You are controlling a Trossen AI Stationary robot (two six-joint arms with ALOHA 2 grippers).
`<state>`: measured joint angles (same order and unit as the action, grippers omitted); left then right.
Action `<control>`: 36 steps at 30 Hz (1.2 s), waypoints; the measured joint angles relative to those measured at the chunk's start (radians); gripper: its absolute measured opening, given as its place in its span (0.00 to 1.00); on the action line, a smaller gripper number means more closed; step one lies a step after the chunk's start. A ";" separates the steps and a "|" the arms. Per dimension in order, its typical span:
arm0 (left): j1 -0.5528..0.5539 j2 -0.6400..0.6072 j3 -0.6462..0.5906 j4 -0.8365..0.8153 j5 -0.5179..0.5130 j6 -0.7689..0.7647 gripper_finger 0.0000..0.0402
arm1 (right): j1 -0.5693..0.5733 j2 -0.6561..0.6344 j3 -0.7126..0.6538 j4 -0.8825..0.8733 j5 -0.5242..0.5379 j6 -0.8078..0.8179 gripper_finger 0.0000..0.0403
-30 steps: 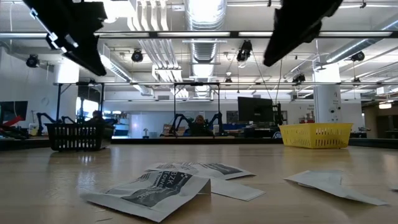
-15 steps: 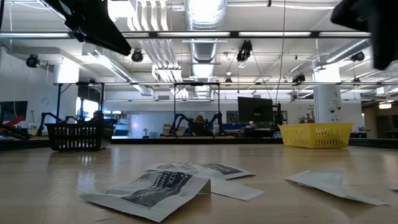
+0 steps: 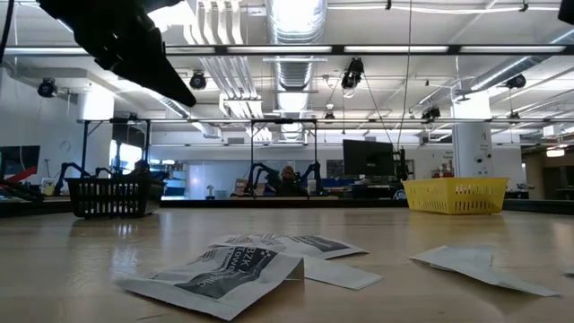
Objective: Pick & Place First Aid Supplies
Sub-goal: Put the black pad into the yellow bin
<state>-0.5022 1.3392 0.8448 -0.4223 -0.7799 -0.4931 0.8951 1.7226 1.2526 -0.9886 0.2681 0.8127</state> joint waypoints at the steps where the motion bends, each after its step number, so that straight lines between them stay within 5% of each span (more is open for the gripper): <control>1: 0.000 0.004 0.000 0.004 0.002 0.000 0.31 | 0.000 0.000 -0.010 0.000 -0.008 0.000 0.33; 11: -0.014 0.002 0.015 0.003 0.023 -0.003 0.31 | -0.001 0.000 -0.141 0.126 -0.035 -0.033 0.41; 36: -0.015 0.002 0.019 0.003 0.024 -0.001 0.31 | -0.062 0.000 -0.268 0.293 -0.072 -0.143 0.41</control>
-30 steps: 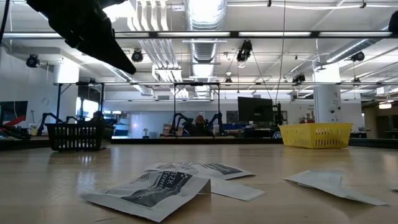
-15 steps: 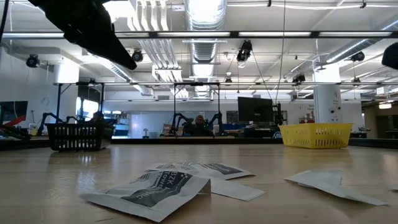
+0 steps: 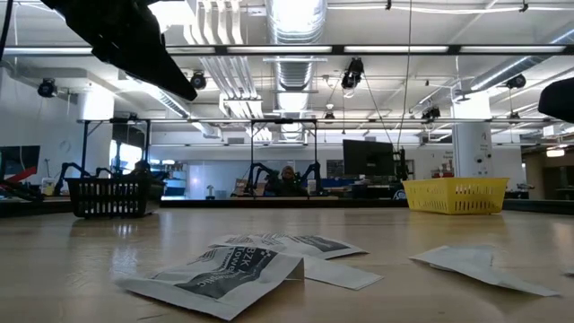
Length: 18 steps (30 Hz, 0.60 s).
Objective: Pick & Place First Aid Supplies
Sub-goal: Put the black pad into the yellow bin
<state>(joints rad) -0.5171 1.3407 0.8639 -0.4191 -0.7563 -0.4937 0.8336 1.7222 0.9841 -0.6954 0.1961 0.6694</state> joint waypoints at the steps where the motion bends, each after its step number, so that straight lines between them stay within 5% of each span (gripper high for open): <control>1: 0.000 0.000 0.000 0.000 0.000 0.000 0.31 | 0.000 0.000 -0.003 0.007 0.000 0.000 0.41; 18: 0.000 0.000 0.000 0.000 0.000 0.000 0.31 | -0.001 0.005 -0.077 0.101 0.012 0.014 0.33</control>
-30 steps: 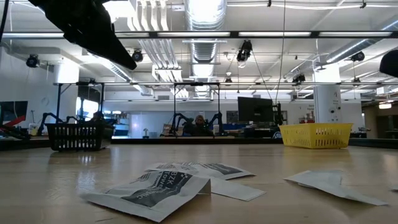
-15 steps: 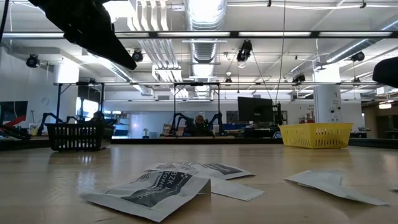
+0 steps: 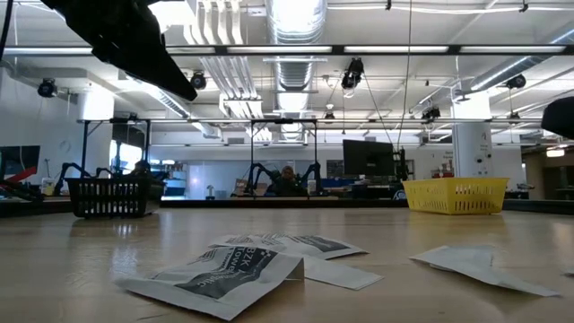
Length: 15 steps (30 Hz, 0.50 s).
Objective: Pick & Place First Aid Supplies
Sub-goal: Put the black pad into the yellow bin
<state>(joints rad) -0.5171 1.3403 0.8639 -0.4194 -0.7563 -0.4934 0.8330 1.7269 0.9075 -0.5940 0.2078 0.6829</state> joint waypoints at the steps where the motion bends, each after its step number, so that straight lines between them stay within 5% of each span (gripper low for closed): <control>1: 0.000 0.000 0.000 0.000 0.000 0.000 0.31 | 0.000 0.004 -0.004 0.001 0.001 0.009 0.32; 15: 0.000 0.000 0.000 -0.007 0.000 0.000 0.31 | 0.002 0.047 -0.001 0.007 0.007 0.085 0.14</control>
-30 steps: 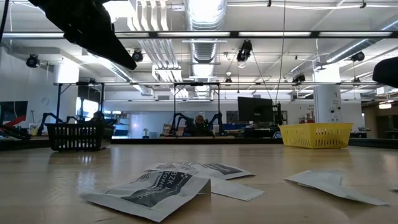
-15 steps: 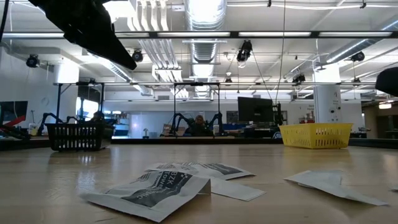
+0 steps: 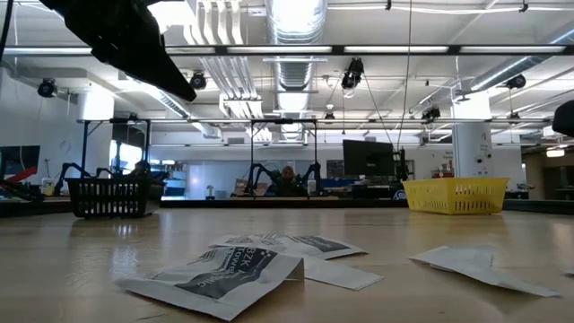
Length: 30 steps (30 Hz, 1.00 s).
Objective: Pick & Place First Aid Supplies
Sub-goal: Put the black pad into the yellow bin
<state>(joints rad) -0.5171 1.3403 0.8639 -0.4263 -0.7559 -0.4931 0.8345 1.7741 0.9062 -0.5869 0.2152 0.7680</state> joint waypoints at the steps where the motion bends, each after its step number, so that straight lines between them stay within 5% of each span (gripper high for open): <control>1: 0.000 0.000 0.000 0.000 0.000 0.000 0.31 | 0.000 0.000 0.001 -0.003 0.001 0.000 0.13; 21: 0.000 0.000 0.000 -0.001 0.000 0.000 0.31 | -0.003 -0.066 0.041 -0.111 -0.004 0.044 0.02; 30: 0.000 0.000 0.000 -0.001 0.000 -0.003 0.31 | -0.003 -0.153 0.052 -0.248 0.205 0.120 0.02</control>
<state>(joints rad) -0.5171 1.3403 0.8635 -0.4271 -0.7559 -0.4965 0.8310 1.6215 0.9581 -0.8352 0.4199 0.8878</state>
